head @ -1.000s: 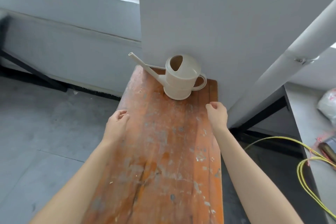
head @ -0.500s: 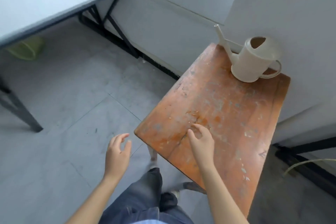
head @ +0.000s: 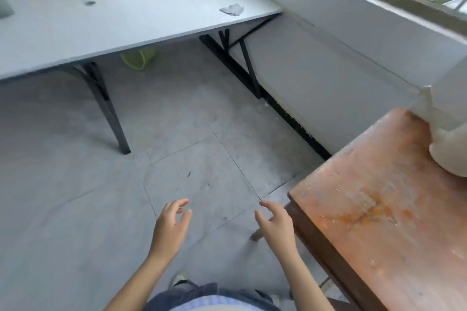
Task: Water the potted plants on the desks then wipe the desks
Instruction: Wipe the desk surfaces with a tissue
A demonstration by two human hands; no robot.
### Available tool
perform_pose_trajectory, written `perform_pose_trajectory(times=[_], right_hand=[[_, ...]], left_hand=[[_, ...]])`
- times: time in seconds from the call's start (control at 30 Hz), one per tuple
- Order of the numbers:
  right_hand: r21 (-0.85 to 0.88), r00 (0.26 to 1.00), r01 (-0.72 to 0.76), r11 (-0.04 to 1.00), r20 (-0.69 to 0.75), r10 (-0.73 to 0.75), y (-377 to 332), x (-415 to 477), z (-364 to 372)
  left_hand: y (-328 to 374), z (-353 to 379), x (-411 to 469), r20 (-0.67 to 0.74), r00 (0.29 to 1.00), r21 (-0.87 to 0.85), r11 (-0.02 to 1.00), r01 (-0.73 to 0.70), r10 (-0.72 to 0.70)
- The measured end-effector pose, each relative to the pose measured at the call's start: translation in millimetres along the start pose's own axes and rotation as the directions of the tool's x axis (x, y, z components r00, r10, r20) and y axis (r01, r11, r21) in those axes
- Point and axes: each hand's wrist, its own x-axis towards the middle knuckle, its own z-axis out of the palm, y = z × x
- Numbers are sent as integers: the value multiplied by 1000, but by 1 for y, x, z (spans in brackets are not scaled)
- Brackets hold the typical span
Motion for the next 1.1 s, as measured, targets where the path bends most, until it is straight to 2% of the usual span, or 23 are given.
perform_pose_trajectory(times=[0.17,0.3,0.53,0.63,0.77,0.93,1.1], right_hand=[[9,994,22,1000,107,-22,-60,4,87],[-32,991,21,999,136,-17,-83,7,117],[-38,991,-92,995,94,95,-92,51,119],[-38,990,-103,994,95,107,-103,94,120],[-4,997,-52,999,60,53,-137,178,106],[22,999,35,999,-18,-35,-186,267,67],[18,999,-37,999,13,37,-190,320,59]], left_hand=[[-50,-91,34,-147,983,-63,993,101,-109],[-66,-119,60,-150,971,-124,978,169,-187],[-57,-101,114,7,980,-125,972,197,-197],[-43,-95,157,5,984,-132,976,176,-176],[-13,-84,223,-33,984,-120,978,170,-175],[47,-70,301,-64,989,-184,976,119,-133],[67,-46,347,22,982,-190,964,189,-188]])
